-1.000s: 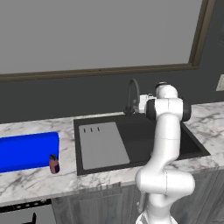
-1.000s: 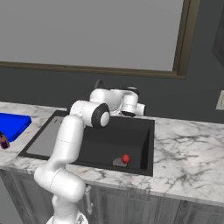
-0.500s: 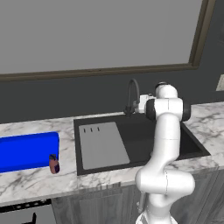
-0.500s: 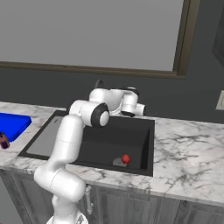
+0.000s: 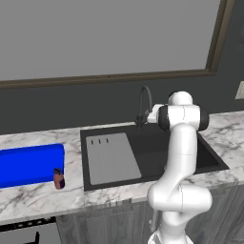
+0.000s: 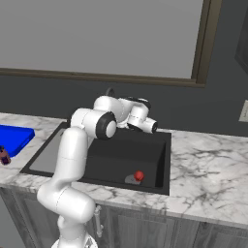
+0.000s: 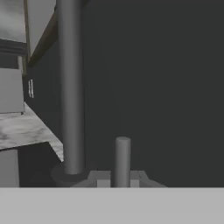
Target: Pick up all produce items and place them in the sink. Turn on the sink faucet to wash them. Then turn the sink off and put them in the tray.
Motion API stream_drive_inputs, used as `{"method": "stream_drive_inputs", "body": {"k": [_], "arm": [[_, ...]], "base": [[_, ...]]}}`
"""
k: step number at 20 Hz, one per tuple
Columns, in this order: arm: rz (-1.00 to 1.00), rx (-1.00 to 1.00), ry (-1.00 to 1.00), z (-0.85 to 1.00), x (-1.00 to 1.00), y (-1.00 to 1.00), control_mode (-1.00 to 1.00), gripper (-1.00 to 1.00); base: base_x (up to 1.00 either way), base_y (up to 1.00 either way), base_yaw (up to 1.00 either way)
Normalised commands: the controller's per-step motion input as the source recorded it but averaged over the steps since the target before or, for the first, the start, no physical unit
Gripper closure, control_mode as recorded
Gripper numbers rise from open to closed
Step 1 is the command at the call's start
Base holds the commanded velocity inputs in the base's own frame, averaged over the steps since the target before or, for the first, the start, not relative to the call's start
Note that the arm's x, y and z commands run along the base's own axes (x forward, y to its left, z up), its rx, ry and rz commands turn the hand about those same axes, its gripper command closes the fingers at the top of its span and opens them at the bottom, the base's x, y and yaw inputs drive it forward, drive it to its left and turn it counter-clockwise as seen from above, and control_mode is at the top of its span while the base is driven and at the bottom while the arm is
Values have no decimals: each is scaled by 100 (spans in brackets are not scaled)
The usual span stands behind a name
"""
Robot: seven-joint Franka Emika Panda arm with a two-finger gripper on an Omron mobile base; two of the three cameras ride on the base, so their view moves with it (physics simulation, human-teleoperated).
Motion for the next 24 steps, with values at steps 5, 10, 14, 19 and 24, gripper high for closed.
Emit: {"method": "stream_drive_inputs", "body": {"k": [5,10,14,19,24], "arm": [[-8,0,1,0,3,-6,-100,100],[-12,1,0,0,13,-12,-100,100],[-13,2,0,0,18,-16,-100,100],[-14,1,0,0,22,-13,-100,100],[-11,3,0,0,23,-34,-100,100]], "base": [[0,0,0],[0,0,0],[0,0,0],[0,0,0],[0,0,0]]}}
